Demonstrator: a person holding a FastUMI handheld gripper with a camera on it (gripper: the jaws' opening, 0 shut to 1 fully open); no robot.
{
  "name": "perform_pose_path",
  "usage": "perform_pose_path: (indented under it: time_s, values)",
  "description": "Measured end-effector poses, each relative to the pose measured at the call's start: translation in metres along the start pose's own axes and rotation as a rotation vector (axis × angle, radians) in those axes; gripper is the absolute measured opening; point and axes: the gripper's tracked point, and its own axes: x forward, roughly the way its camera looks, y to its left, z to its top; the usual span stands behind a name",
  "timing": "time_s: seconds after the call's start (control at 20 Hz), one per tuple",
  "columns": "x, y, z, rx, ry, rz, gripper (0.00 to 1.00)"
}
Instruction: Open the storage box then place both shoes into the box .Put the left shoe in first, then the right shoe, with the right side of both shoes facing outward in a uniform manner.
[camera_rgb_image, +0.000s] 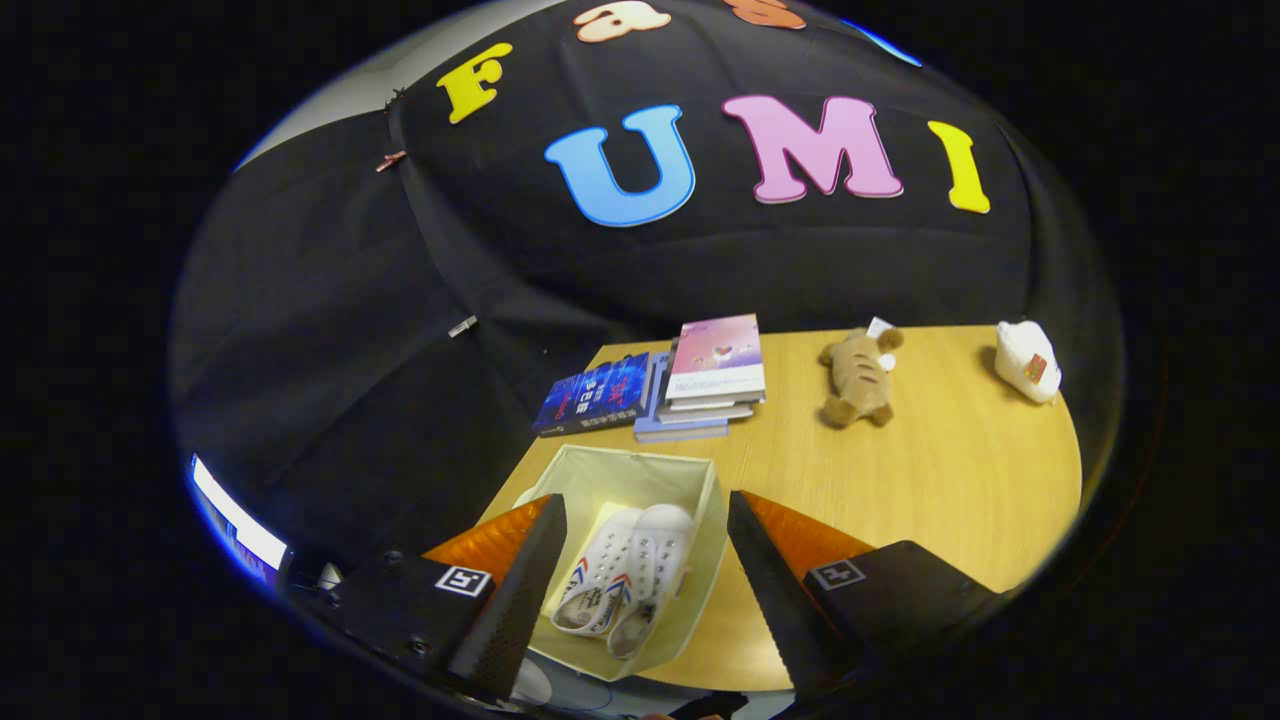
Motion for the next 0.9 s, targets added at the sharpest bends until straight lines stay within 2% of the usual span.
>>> perform_pose_path:
  time_s: [0.2, 0.4, 0.55, 0.9]
  values:
    - [-0.036, -0.054, 0.045, -0.026, -0.132, -0.052, 0.99]
    - [-0.071, -0.126, 0.073, -0.127, -0.249, -0.137, 0.99]
    - [-0.093, -0.180, 0.076, -0.220, -0.296, -0.208, 0.99]
    - [-0.122, -0.247, 0.056, -0.227, -0.295, -0.265, 0.99]
